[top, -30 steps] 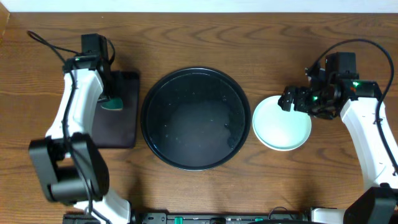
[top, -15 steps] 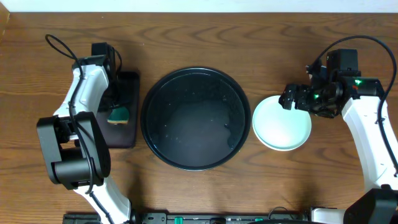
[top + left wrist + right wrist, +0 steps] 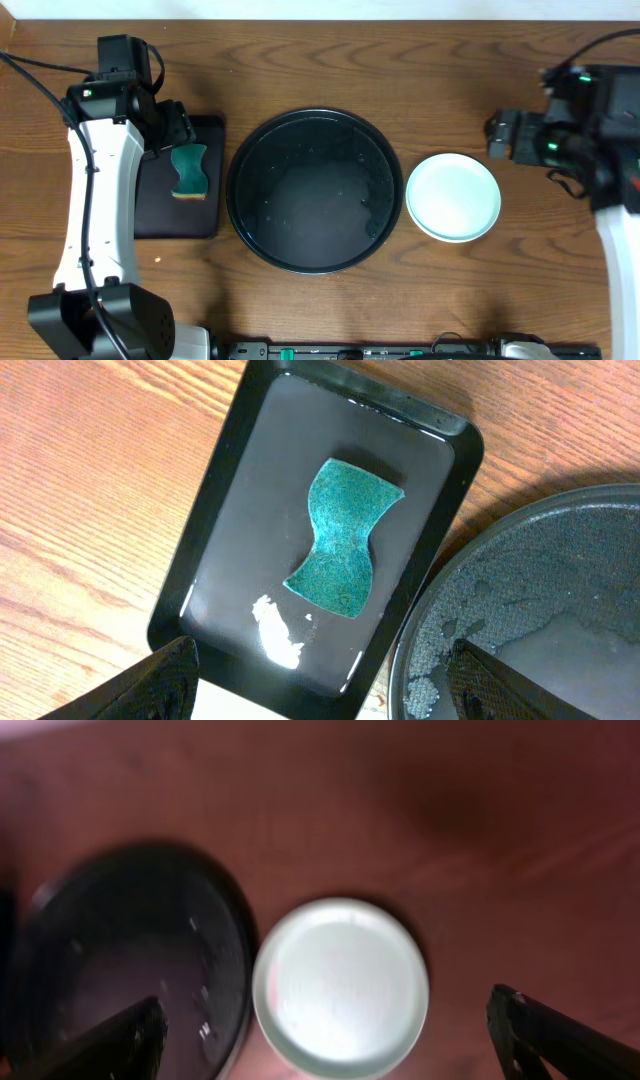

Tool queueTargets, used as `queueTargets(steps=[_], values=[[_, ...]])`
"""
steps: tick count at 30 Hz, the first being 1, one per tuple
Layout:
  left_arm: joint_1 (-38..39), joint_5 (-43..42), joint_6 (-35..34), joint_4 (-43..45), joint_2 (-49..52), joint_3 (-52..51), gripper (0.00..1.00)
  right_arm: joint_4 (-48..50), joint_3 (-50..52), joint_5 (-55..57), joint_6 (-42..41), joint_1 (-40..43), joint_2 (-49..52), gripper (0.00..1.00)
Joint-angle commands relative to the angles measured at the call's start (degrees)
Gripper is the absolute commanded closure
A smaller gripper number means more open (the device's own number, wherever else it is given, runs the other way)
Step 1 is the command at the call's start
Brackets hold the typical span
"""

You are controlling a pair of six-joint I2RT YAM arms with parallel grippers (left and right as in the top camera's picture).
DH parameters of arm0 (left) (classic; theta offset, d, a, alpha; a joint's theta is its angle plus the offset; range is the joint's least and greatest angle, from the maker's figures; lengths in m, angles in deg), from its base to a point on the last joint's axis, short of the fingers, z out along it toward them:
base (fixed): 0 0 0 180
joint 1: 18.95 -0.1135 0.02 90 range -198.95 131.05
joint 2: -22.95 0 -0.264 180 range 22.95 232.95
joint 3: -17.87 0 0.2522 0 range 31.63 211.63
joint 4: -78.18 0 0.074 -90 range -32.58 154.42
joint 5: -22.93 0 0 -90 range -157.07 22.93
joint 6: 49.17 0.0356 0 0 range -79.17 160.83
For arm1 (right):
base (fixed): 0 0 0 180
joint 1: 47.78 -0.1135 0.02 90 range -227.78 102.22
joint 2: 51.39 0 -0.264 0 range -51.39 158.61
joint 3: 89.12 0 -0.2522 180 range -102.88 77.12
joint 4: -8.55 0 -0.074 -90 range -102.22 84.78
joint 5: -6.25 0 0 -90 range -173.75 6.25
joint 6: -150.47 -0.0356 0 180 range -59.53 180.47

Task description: Clean dirty plates on tray and stack at the side

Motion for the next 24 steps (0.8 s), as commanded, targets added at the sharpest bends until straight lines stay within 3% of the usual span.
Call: queueTargets(steps=[1, 12, 24], values=[[-0.35, 0.04, -1.46, -0.26, 0.87, 0.37, 0.20, 1.20, -2.56, 2.19, 1.27, -0.46, -6.23, 0.01], [-0.35, 0.04, -1.46, -0.26, 0.87, 0.37, 0.20, -4.46, -2.54, 2.14, 1.25, -0.48, -20.57, 0.01], [-0.35, 0.04, -1.44, -0.26, 0.87, 0.37, 0.20, -17.94, -2.25, 2.14, 1.25, -0.24, -22.88, 0.01]])
